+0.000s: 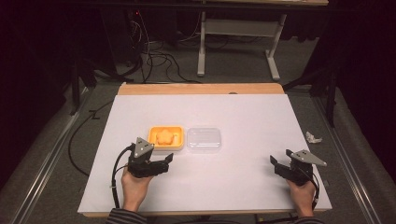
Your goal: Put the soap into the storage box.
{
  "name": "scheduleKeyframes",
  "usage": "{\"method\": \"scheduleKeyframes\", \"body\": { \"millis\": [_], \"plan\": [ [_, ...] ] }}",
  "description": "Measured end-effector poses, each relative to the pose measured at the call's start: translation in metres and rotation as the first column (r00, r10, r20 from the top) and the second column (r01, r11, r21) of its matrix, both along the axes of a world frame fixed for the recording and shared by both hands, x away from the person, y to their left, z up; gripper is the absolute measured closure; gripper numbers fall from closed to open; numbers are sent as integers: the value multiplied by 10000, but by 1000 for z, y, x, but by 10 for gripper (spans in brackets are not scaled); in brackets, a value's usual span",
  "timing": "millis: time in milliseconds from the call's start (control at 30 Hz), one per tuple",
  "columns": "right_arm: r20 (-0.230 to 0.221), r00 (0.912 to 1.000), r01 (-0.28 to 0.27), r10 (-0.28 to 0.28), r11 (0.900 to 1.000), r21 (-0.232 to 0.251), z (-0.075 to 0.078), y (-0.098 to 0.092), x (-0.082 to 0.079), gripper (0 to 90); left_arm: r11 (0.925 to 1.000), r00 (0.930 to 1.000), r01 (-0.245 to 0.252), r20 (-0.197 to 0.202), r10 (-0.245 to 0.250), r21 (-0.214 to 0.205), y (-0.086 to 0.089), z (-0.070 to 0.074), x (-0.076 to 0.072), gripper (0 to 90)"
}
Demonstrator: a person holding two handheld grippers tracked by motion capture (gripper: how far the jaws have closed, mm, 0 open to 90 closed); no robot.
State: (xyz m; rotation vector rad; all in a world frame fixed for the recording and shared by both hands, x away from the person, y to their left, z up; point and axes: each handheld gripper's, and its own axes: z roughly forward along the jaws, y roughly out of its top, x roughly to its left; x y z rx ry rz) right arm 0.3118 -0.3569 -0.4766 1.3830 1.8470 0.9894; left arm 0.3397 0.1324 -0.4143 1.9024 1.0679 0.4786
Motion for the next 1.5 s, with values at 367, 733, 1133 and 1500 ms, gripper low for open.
{"method": "scheduleKeyframes", "body": {
  "millis": [367, 733, 1133, 1500],
  "plan": [
    [4, 10000, 32, -32, 10000, 15, 0, 0, 0, 290, 9999, 9998, 146, -164, -147, -73, -5, -6, -2, 210],
    [19, 10000, 27, -27, 10000, 14, 0, 1, 0, 290, 9994, 9991, 335, -272, -338, -102, -12, -13, -4, 210],
    [20, 10000, 13, -13, 10000, 13, 0, 1, 0, 290, 9988, 9979, 495, -419, -496, -28, -19, -18, -4, 212],
    [50, 10000, 9, -9, 10000, 10, 0, 0, -1, 290, 9978, 9962, 648, -583, -640, 109, -25, -25, -1, 213]
  ]
}}
